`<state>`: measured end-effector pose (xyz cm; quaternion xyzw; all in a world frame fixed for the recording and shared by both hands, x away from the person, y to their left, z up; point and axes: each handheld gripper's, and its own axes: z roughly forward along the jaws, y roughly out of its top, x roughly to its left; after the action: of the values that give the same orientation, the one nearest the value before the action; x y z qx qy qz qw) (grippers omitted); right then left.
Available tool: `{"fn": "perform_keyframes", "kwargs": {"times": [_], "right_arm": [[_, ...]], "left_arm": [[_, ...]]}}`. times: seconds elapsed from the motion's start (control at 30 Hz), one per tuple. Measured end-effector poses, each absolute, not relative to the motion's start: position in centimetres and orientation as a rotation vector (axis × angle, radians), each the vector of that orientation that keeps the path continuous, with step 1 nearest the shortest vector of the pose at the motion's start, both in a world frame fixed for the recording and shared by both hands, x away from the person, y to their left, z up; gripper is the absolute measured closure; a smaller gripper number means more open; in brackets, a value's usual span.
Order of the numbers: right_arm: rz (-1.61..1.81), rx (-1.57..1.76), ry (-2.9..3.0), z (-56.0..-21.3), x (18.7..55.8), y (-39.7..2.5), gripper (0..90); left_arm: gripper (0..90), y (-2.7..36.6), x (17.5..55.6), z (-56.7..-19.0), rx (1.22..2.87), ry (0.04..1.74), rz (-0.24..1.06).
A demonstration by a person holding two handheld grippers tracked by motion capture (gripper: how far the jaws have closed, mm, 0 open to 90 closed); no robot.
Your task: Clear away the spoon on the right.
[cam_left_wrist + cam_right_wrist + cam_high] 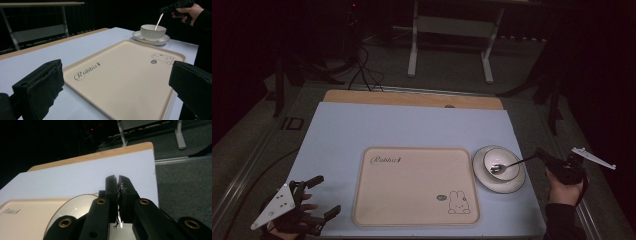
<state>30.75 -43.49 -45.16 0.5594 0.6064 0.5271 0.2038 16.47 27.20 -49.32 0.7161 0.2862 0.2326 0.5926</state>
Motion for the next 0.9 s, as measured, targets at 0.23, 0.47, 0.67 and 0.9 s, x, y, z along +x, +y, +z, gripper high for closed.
{"fn": "perform_keyframes", "kwargs": {"times": [0.23,0.47,0.67,0.9], "right_arm": [[1.5,1.516,1.744,-44.1,30.8,-42.7,89.2],[1.47,1.47,1.789,-43.4,31.0,-41.7,89.4],[1.438,1.43,1.813,-42.5,31.2,-41.0,89.5],[1.412,1.379,1.836,-41.2,31.1,-40.8,89.5]], "left_arm": [[0.0,27.2,16.4,-49.3,1.663,0.663,0.541],[0.0,27.3,16.4,-49.3,1.665,0.66,0.541],[0.0,27.3,16.3,-49.2,1.655,0.661,0.542],[0.0,27.3,16.3,-49.2,1.658,0.66,0.541]]}}
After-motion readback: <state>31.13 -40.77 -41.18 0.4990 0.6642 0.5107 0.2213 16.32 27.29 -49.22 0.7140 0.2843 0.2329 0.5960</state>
